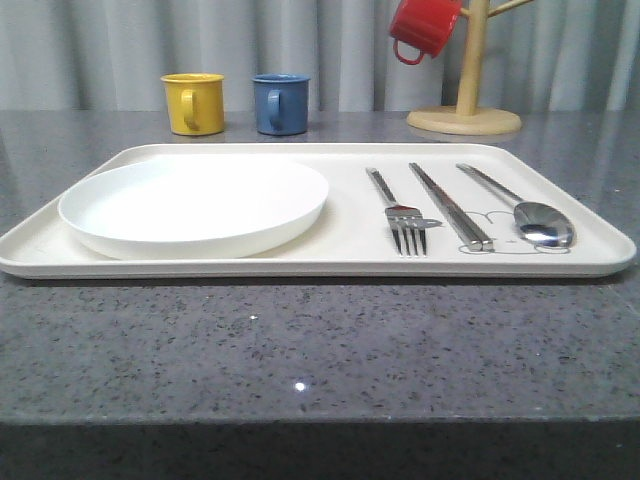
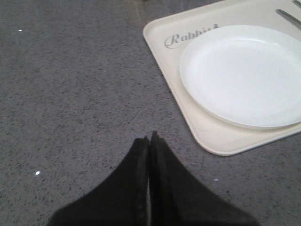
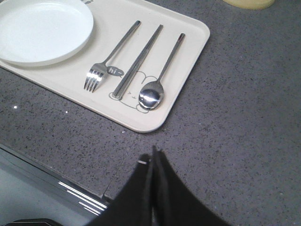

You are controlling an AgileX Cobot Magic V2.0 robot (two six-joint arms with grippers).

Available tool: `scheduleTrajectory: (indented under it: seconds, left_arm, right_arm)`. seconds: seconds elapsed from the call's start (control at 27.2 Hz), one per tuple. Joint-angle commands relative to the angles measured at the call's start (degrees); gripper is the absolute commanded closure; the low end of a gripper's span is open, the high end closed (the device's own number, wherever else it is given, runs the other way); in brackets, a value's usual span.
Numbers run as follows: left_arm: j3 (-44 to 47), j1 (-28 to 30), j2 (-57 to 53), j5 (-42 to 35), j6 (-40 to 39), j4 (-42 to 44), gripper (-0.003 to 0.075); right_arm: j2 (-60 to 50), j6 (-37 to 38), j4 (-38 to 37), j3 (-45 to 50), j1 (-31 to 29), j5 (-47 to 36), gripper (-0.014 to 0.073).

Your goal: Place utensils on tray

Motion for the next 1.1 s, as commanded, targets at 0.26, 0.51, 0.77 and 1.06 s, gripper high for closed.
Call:
scheduleTrajectory:
  seconds: [0.26,0.51,0.77,1.06]
  left_arm:
    - [16.0,10.6,-17.7,-17.8,-0.4,-2.0,0.0738]
    - [28.9,13.1,-26.0,-30.9,-0.4,-4.5,0.0738]
    - [35.9,13.8,-29.2,-41.0,-0.4,-4.8,0.0738]
    - [36.1,13.8,-32.9,-38.5,-0.4,-4.8,0.0738]
  right_arm:
    - [0.4,0.0,-0.1,-1.3,0.2,-4.0,0.0662]
    - [0.4,0.0,-0.1,-1.3,0.2,-4.0,0.0662]
    - [0.4,0.0,-0.1,-1.3,0.2,-4.0,0.0662]
    - [0.4,0.0,-0.1,-1.3,0.2,-3.9,0.0662]
